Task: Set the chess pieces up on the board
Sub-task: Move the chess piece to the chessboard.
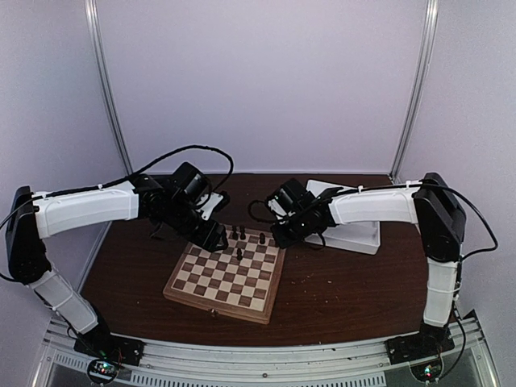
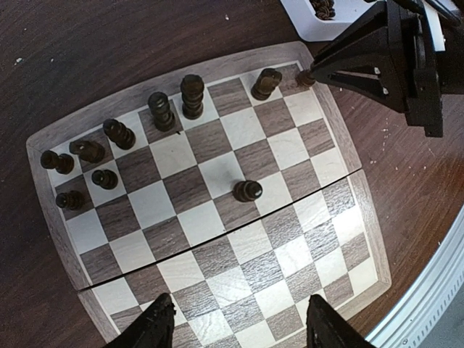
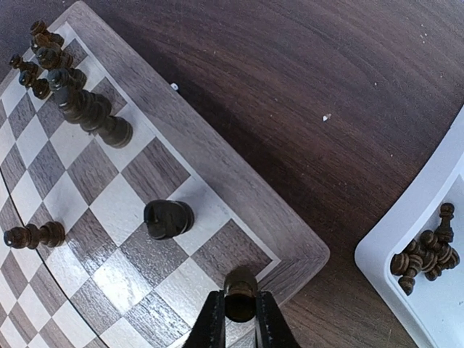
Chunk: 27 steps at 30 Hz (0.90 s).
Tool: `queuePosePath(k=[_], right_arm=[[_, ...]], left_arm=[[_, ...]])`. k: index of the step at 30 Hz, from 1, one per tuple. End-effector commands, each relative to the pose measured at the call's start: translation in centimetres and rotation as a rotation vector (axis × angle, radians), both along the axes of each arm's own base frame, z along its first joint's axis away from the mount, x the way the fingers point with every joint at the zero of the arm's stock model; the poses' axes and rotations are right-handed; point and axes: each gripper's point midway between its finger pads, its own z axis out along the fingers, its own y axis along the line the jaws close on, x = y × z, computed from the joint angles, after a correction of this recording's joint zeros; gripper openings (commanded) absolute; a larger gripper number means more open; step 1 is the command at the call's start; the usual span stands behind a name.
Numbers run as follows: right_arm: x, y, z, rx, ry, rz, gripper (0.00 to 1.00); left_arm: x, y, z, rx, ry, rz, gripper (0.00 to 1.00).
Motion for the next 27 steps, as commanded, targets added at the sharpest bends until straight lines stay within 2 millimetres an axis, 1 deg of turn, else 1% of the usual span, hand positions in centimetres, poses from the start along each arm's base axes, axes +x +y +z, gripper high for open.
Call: queuePosePath(k=[1,21,25,27], right_arm=[[1.21,0.72,0.47,0.014,-0.021,0.003,0.11],[1.15,1.5,-0.39,0.022,0.007,0.033,0.12],[1.32,1.22,-0.46,0.006,0.001,0.023,0.17],[1.35,1.14,-0.2,0.005,-0.004,0.021,0.25]], left_arm=[[-0.1,-0.71,0.59,-0.019,0.001,-0.016,0.62],[0.0,-0.95,0.39,-0.017,0.006,-0.022,0.62],[0.02,-0.98,0.35,-0.017,0.007,-0.023,0.62],[0.06,-0.98,0.4,-0.017,0.006,-0.023,0.62]])
